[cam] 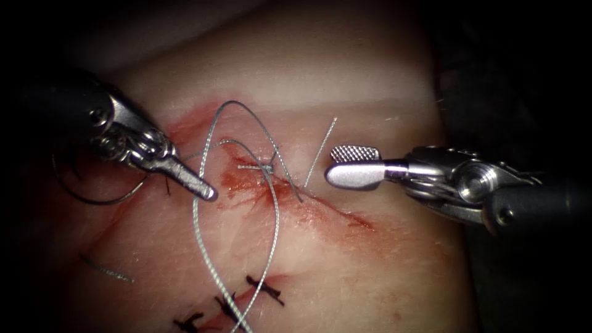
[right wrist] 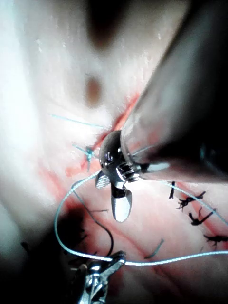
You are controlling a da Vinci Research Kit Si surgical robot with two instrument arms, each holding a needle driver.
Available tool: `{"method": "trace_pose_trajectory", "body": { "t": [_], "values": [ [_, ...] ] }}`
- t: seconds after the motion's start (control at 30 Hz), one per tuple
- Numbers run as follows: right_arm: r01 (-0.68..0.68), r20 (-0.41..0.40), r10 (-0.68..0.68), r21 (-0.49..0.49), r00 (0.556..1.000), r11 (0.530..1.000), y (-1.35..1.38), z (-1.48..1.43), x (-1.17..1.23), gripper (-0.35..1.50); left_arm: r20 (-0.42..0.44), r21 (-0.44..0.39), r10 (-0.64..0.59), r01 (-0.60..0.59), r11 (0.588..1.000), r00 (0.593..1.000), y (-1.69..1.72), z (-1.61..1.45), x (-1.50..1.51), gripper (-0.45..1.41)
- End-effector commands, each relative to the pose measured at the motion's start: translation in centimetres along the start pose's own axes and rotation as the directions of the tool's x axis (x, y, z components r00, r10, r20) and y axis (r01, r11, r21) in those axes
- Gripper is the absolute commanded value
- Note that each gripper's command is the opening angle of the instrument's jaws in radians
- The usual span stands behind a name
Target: Wound Closure
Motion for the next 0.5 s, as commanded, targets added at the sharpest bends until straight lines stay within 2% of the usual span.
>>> {"method": "trace_pose_trajectory", "body": {
  "t": [0.03,0.07,0.13,0.17,0.3,0.37,0.5],
  "values": [
    [-0.008,-0.042,0.007,-0.031,0.999,0.999,0.04,0.25,0.0,-0.28,0.013,-0.001,0.026,-0.026,1.0,1.0,-0.01,0.03,0.02,-0.45],
    [-0.012,-0.067,0.009,-0.051,0.998,0.999,0.08,0.34,0.03,-0.35,0.018,0.002,0.035,-0.035,0.999,0.999,0.01,0.04,0.02,-0.45],
    [-0.012,-0.037,0.011,-0.03,0.999,0.999,0.13,0.44,0.04,-0.35,0.03,0.008,0.044,-0.044,0.999,0.999,0.01,0.09,0.03,-0.45],
    [0.035,-0.028,-0.036,-0.022,0.999,0.999,0.15,0.49,0.04,-0.35,0.036,0.011,0.049,-0.05,0.999,0.998,0.0,0.13,0.03,-0.45],
    [0.059,-0.045,-0.061,-0.039,0.997,0.997,0.21,0.72,0.06,-0.35,0.057,0.006,0.054,-0.055,0.998,0.997,-0.07,0.32,0.03,-0.45],
    [0.131,-0.056,-0.133,-0.04,0.99,0.991,0.25,0.82,0.08,-0.35,0.072,0.002,0.055,-0.055,0.998,0.996,-0.08,0.42,0.04,-0.45],
    [0.277,0.044,-0.28,0.079,0.959,0.958,0.39,0.95,0.1,-0.35,0.093,-0.008,0.054,-0.053,0.999,0.994,-0.09,0.57,0.06,-0.45]
  ]
}}
